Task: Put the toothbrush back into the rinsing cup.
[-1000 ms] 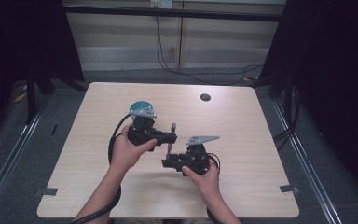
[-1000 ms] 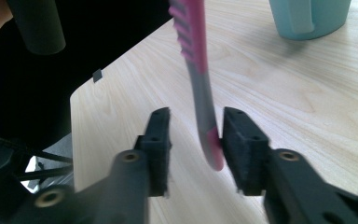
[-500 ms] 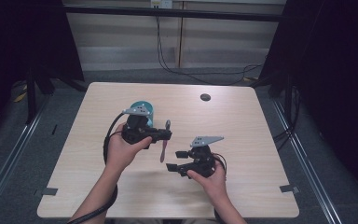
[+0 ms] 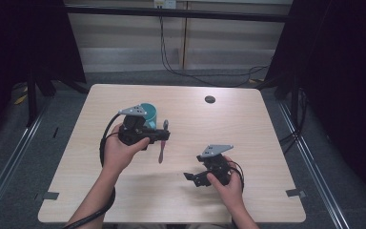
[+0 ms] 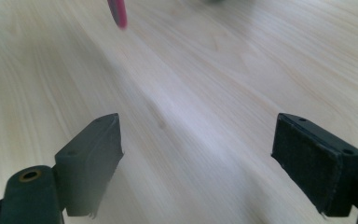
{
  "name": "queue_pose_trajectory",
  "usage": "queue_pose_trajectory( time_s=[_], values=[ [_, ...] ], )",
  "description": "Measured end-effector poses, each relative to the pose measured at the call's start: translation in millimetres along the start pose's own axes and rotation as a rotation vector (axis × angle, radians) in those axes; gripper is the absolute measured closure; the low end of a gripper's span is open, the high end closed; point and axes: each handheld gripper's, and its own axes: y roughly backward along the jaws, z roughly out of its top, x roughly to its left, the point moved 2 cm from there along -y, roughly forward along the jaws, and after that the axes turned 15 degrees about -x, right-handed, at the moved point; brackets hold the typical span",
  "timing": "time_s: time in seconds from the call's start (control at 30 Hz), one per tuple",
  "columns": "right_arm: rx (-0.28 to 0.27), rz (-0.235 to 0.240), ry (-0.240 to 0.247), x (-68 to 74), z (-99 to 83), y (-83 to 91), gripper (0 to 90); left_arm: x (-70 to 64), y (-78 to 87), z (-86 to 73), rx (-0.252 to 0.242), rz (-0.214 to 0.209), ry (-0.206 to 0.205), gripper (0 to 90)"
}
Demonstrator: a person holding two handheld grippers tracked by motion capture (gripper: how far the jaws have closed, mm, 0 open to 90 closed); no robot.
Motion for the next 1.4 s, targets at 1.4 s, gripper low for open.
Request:
queue_pose_trajectory(
  time_s=[1.4],
  values=[
    [0.046, -0.055, 0.072, -11.3, -40.7, 10.6, 12.9, 32.9, 31.8, 10.9, -0.027, 0.109, 0.009, 83.3]
  ],
)
